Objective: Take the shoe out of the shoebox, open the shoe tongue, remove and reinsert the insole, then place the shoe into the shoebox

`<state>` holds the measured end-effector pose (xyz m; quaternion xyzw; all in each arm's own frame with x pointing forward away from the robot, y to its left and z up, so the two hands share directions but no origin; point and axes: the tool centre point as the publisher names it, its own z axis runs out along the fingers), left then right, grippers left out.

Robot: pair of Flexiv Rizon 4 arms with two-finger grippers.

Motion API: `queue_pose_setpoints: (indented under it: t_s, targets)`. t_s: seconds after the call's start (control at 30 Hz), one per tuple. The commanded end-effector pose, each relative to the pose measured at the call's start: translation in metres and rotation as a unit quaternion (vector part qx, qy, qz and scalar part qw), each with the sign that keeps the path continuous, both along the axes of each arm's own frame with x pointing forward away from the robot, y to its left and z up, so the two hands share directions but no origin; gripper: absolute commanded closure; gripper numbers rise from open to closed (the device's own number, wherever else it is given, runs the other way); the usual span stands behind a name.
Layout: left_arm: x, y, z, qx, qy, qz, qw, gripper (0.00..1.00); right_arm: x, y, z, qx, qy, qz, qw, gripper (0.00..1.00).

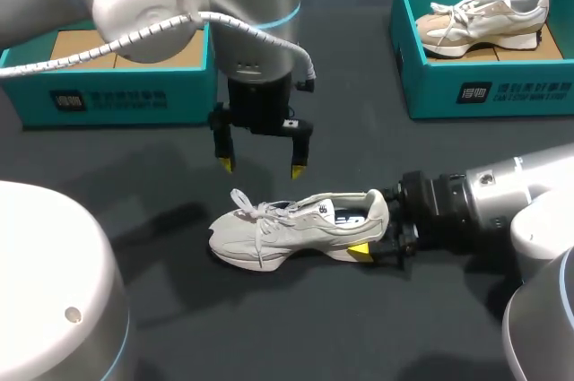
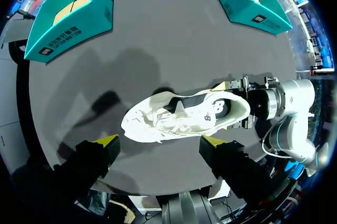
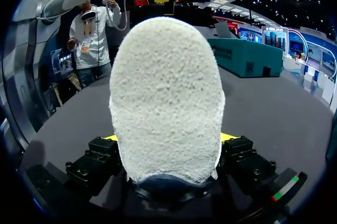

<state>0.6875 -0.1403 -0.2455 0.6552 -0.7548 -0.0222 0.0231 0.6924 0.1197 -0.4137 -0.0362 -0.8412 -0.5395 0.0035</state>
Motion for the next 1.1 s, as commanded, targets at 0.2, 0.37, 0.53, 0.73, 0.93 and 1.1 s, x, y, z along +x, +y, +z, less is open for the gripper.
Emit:
queue_pose_setpoints:
  t_s: [0.2,0.37,0.53,0.73,0.93,1.1]
  targets:
    - [-0.009,-0.017,-0.01,0.004,0.017,0.053,0.998,0.0,-0.001,0.0,0.0,-0.002,0.0,0.0,1.0,1.0]
    - [-0.014,-0.043,-0.023,0.023,0.016,0.085,0.996,0.0,-0.001,0.0,0.0,-0.002,0.0,0.0,1.0,1.0]
    - [-0.013,-0.065,-0.037,0.05,0.014,0.093,0.994,0.0,-0.001,0.0,0.0,-0.002,0.0,0.0,1.0,1.0]
    - [-0.012,-0.085,-0.046,0.075,0.019,0.11,0.991,0.0,-0.001,0.0,0.0,-0.002,0.0,0.0,1.0,1.0]
    - [-0.014,-0.09,-0.057,0.119,0.018,0.112,0.986,0.0,-0.001,0.0,0.0,-0.002,0.0,0.0,1.0,1.0]
    - [-0.013,-0.093,-0.067,0.139,0.019,0.123,0.982,0.0,-0.001,0.0,0.0,-0.002,0.0,0.0,1.0,1.0]
